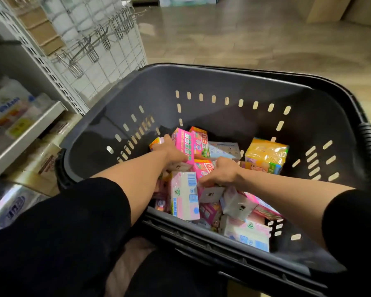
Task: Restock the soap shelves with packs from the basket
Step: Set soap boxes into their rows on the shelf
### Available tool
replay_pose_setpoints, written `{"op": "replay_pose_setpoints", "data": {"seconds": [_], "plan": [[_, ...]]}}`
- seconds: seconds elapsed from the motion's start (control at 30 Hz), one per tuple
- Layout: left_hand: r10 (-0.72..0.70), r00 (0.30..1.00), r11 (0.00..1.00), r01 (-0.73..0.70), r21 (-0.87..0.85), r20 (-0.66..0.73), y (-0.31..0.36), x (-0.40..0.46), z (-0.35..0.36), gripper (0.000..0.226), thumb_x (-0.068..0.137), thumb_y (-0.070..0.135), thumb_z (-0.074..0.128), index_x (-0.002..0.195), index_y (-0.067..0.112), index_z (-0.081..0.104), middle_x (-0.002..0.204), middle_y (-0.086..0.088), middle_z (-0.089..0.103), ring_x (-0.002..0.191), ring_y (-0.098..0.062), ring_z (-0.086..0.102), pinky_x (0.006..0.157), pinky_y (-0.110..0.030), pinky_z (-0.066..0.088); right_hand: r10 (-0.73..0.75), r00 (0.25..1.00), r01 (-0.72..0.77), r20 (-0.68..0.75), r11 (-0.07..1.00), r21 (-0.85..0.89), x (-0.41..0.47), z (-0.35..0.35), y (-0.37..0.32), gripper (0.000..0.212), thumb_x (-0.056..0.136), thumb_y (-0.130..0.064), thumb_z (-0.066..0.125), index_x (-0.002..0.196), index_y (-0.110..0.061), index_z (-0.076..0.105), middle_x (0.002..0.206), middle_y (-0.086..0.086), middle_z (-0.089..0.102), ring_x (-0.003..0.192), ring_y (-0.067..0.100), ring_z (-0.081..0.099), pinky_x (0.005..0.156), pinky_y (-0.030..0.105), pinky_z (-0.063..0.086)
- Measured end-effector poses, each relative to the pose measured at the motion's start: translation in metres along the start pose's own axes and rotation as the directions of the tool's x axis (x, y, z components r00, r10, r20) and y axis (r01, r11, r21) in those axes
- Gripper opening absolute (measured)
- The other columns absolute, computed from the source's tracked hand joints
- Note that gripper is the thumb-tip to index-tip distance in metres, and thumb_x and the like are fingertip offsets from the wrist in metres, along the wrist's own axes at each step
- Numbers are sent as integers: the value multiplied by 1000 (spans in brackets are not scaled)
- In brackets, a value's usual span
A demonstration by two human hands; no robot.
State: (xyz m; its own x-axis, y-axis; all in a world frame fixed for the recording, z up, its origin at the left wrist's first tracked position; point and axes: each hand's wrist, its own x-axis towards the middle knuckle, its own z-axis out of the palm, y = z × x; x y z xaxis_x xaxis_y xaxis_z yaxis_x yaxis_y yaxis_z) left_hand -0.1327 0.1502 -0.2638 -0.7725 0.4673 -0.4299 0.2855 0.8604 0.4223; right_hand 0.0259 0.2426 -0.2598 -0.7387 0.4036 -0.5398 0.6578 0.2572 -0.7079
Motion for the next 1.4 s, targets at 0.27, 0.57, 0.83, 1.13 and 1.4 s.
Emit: {"op": "replay_pose_setpoints", "data": {"seconds": [0.27,0.57,0.83,1.13,1.4], "plan": [[-133,991,837,129,-532,31,7,-12,-20,35,62,19,86,78,10,56,85,-13,69,72,-24,68,58,-32,53,113,967,-80,-227,985,150,7,-4,-8,25,62,-24,84,64,-13,62,63,0,64,56,9,62,51,22,47],[-44,972,662,-145,-736,-231,21,-38,-53,42,61,20,87,91,17,58,99,-8,68,84,-23,69,68,-37,59,-196,822,246,-534,969,24,-18,-64,-50,62,54,-26,89,110,-7,70,105,5,69,98,19,64,90,38,53],[115,782,815,-426,-392,-612,-29,-125,-137,57,58,15,90,105,22,59,93,5,67,83,-10,64,79,-28,53,-575,675,682,-463,726,92,-52,-50,-90,74,43,-18,83,115,-19,64,104,-1,69,91,8,66,83,27,54],[-71,614,954,-187,-232,-786,-177,-253,-181,84,46,47,84,123,21,62,103,4,65,90,-16,62,84,-36,52,-829,486,873,-276,474,112,-92,50,-196,61,43,-23,83,98,-31,58,101,-1,66,87,10,65,76,31,55],[-371,474,915,38,-402,-799,-314,-347,-163,78,53,37,89,125,23,62,97,5,67,87,-17,63,78,-33,52,-933,359,930,8,358,84,-114,206,-274,67,43,-21,93,97,-39,58,108,-4,57,104,16,55,78,21,46]]}}
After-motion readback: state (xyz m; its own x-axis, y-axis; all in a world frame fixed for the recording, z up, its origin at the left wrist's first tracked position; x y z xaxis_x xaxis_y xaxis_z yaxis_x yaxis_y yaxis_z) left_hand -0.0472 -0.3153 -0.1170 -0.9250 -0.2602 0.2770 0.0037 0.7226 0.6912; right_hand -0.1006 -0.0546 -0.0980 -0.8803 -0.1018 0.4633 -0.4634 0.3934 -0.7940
